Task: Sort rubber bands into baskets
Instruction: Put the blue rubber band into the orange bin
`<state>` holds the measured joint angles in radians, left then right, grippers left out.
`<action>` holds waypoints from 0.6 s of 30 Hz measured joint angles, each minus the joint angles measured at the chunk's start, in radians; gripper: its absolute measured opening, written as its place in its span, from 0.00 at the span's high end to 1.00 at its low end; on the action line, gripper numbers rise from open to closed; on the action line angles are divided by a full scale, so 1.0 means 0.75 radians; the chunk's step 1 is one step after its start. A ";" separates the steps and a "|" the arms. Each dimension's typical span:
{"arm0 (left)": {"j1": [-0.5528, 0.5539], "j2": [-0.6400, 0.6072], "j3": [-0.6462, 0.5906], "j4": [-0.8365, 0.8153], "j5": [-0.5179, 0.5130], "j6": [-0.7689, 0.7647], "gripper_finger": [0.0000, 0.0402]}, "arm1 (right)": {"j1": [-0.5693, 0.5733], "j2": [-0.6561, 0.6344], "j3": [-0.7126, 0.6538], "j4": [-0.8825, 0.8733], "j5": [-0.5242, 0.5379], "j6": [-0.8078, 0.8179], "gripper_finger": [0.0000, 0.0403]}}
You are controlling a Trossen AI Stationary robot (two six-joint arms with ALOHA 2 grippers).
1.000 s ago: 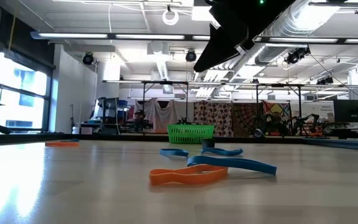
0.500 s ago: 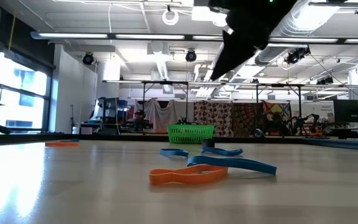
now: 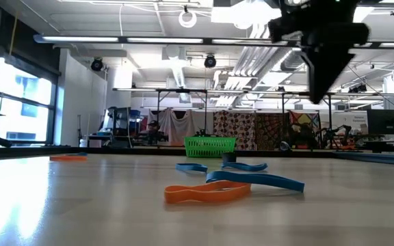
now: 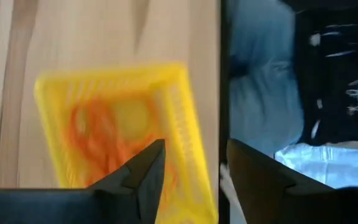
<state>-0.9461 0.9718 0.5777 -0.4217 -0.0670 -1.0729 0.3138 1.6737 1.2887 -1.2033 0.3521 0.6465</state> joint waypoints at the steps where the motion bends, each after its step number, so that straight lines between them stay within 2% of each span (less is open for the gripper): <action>1: 0.013 -0.016 -0.010 0.029 -0.014 0.052 0.61 | -0.003 0.000 -0.010 -0.028 -0.043 0.021 0.56; 6: 0.113 -0.079 -0.082 0.195 -0.026 0.234 0.76 | -0.008 0.000 -0.091 0.011 -0.317 0.017 0.56; 11: 0.219 -0.092 -0.176 0.423 0.056 0.370 0.94 | 0.042 0.000 -0.188 0.144 -0.566 -0.063 0.56; 14: 0.278 -0.092 -0.205 0.504 0.104 0.426 0.99 | 0.111 0.000 -0.210 0.188 -0.617 -0.108 0.56; 18: 0.342 -0.092 -0.210 0.515 0.125 0.493 0.98 | 0.228 0.003 -0.211 0.245 -0.616 -0.163 0.56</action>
<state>-0.6896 0.9028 0.4198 -0.0357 0.0269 -0.7034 0.4852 1.6756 1.1301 -1.0194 -0.1101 0.5242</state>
